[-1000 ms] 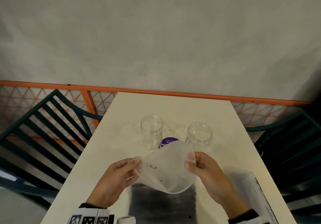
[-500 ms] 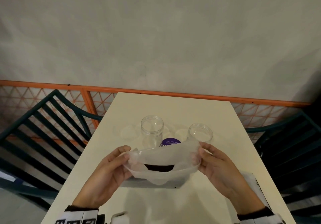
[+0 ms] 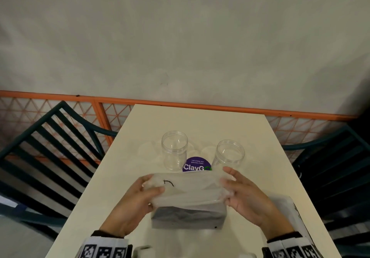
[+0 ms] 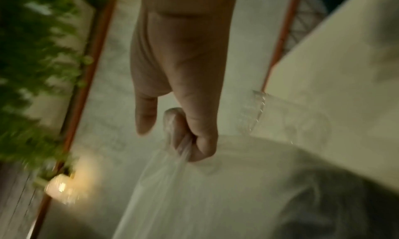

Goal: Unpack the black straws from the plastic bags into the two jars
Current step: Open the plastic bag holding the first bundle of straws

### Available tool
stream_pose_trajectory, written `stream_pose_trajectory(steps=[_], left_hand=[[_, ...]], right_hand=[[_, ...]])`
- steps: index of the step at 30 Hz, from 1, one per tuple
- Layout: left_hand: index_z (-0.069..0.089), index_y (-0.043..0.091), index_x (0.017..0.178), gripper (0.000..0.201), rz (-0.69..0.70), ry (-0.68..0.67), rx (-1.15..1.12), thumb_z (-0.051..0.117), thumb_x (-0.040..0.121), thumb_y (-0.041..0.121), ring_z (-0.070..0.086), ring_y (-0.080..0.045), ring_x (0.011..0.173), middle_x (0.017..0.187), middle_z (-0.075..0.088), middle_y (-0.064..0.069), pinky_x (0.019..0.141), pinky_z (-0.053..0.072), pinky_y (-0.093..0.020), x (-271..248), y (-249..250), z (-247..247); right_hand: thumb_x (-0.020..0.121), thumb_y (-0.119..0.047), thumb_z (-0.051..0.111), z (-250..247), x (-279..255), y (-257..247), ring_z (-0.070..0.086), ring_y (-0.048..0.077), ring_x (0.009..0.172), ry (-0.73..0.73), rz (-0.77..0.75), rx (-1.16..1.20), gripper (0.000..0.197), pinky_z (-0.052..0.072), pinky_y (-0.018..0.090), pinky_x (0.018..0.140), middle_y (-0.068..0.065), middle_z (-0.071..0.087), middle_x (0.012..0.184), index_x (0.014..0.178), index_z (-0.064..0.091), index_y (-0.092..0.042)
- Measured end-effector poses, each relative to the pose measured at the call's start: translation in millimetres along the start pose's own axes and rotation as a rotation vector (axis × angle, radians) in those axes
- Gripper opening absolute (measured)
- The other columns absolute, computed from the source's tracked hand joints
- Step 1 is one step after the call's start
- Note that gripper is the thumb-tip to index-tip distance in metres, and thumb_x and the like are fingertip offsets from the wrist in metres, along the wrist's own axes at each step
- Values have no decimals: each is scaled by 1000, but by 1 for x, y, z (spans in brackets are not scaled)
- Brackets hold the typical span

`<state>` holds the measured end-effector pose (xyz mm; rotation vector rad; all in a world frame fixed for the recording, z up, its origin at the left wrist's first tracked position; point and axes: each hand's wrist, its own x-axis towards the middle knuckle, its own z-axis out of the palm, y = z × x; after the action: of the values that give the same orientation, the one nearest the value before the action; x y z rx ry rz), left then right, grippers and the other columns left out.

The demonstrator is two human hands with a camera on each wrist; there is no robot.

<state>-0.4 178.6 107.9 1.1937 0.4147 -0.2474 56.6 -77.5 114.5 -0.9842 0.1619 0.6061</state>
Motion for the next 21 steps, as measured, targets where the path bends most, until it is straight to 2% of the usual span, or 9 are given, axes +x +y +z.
stream_pose_trajectory(steps=[3,5,8,10,11,14,18,20,21], left_hand=[[47,15,102,27,138,299,421,57,81,1,54,-21,80,100,53,-14,80,48,-44,2,-2,3],[48,11,95,18,235,410,625,56,80,4,49,-15,77,96,49,-8,71,46,-35,2,-2,1],[55,9,82,14,344,416,728,66,76,5,54,-22,71,85,58,-7,60,42,-25,-1,-5,-1],[60,12,76,14,374,369,719,71,73,4,59,-23,68,78,63,-5,60,47,-25,-3,-7,-2],[63,14,76,13,374,345,698,72,73,4,62,-24,69,77,65,-4,63,51,-27,-3,-9,-2],[71,16,78,12,318,218,565,64,81,7,66,-22,75,77,73,-8,72,55,-33,-5,-16,5],[73,8,84,23,195,52,370,52,90,14,66,-21,76,80,74,-9,76,54,-37,-8,-23,21],[71,1,90,27,119,24,239,47,91,15,66,-22,77,83,74,-12,71,54,-32,-5,-24,17],[69,-2,93,27,81,17,156,46,91,14,65,-23,78,85,73,-13,68,54,-29,-3,-24,11]], right_hand=[[78,10,57,2,-5,2,56,18,71,131,-126,-382,47,46,34,72,5,57,80,113,42,-18],[78,3,58,3,-4,1,52,21,75,245,-226,-590,45,43,39,77,4,50,78,109,38,-23],[85,-3,55,-1,-2,3,52,19,76,378,-309,-814,30,44,30,73,5,51,89,104,39,-19],[87,-11,57,-4,-2,6,54,13,80,462,-352,-979,14,45,25,70,5,52,99,98,51,-17],[87,-13,58,-7,-2,9,56,14,82,477,-347,-1019,7,48,27,72,5,55,100,93,58,-17],[87,-12,58,-7,-1,19,63,23,78,348,-255,-884,14,55,42,75,11,70,86,82,69,-17],[93,-6,46,4,0,27,60,13,63,216,-67,-568,23,49,27,62,3,67,69,82,65,-11],[95,-5,40,0,1,27,63,11,57,181,50,-325,24,50,27,58,1,67,62,86,63,-6],[95,-5,40,-3,1,24,64,15,61,175,99,-225,23,53,29,59,5,68,69,91,63,-3]])
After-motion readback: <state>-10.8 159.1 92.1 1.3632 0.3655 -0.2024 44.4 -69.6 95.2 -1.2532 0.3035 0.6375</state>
